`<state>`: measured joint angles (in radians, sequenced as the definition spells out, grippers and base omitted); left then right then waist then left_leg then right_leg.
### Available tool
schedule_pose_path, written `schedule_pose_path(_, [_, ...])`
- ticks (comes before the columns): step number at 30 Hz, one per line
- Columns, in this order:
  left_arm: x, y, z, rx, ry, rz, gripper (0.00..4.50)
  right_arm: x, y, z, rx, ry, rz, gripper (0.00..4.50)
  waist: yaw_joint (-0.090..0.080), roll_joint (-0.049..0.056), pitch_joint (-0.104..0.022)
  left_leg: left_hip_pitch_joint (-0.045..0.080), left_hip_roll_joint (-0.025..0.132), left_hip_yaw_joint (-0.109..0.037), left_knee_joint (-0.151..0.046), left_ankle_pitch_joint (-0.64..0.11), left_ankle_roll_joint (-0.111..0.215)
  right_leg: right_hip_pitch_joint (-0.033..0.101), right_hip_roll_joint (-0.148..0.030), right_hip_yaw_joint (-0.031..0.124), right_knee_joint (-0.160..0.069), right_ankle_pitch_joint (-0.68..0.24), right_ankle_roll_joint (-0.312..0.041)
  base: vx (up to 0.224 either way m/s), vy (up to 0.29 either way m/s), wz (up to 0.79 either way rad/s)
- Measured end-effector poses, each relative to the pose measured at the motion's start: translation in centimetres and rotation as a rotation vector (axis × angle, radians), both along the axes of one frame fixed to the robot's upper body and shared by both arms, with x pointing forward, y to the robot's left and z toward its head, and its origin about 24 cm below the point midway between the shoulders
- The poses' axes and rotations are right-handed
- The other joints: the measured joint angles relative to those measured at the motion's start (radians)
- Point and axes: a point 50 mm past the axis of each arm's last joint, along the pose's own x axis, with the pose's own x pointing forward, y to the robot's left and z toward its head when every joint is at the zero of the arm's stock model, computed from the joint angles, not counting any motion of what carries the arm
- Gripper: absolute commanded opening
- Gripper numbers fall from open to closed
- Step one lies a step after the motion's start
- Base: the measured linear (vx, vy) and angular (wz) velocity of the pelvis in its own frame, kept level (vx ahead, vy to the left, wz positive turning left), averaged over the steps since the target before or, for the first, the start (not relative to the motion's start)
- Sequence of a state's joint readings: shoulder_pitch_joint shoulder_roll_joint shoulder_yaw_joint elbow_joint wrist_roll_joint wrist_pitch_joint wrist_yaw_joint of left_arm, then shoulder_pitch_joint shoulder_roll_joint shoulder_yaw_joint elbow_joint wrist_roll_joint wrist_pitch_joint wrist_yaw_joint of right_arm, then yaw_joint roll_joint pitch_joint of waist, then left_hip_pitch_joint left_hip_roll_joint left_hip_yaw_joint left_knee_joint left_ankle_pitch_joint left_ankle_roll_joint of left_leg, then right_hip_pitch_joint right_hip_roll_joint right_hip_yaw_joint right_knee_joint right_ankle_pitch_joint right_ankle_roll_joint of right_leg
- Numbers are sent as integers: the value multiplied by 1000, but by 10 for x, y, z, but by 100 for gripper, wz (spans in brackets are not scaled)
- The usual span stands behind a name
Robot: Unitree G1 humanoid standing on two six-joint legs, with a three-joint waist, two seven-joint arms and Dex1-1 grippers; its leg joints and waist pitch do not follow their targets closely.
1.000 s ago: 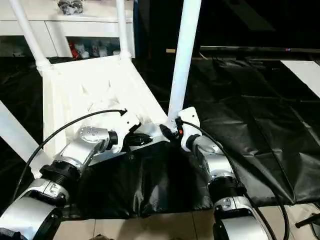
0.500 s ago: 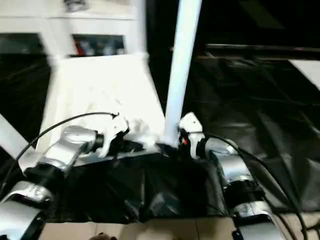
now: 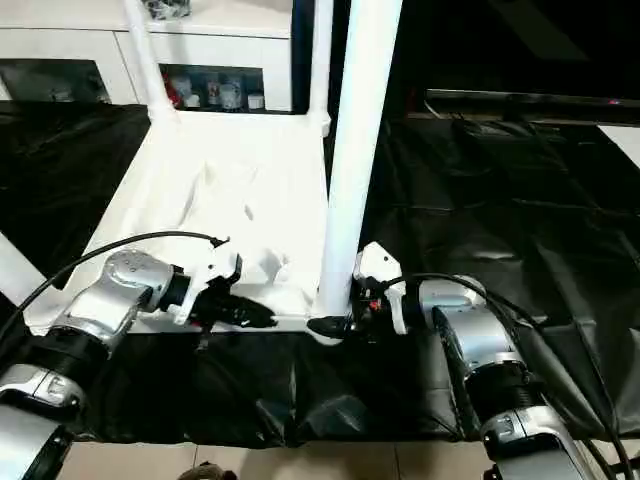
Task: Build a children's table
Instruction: Rotate leg to tighten
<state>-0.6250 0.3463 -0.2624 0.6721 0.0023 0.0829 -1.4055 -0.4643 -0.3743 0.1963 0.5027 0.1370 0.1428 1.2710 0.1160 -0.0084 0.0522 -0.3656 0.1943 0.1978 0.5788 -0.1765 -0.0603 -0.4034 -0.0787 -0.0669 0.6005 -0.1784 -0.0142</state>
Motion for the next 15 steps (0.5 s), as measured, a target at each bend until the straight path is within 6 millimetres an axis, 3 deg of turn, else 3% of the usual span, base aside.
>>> schedule_pose_path(6, [2,-1,-1,-3,-18,38,0,0,2,-4,29,-13,-83,274,-2,0,0,1,0,0,0,0,0,0,0,0,1,0,0,0,0,0])
schedule_pose_path(11, [15,-14,-5,-8,-92,246,0,24,13,-13,65,-62,-461,273,-33,-1,0,7,-1,-1,1,0,-1,2,0,1,0,-1,3,0,0,0])
schedule_pose_path(15, [20,-29,-7,-6,-128,349,0,33,19,-16,70,-72,-656,272,-41,-1,0,10,-1,-1,-1,0,-1,2,0,1,-1,-1,3,0,0,0])
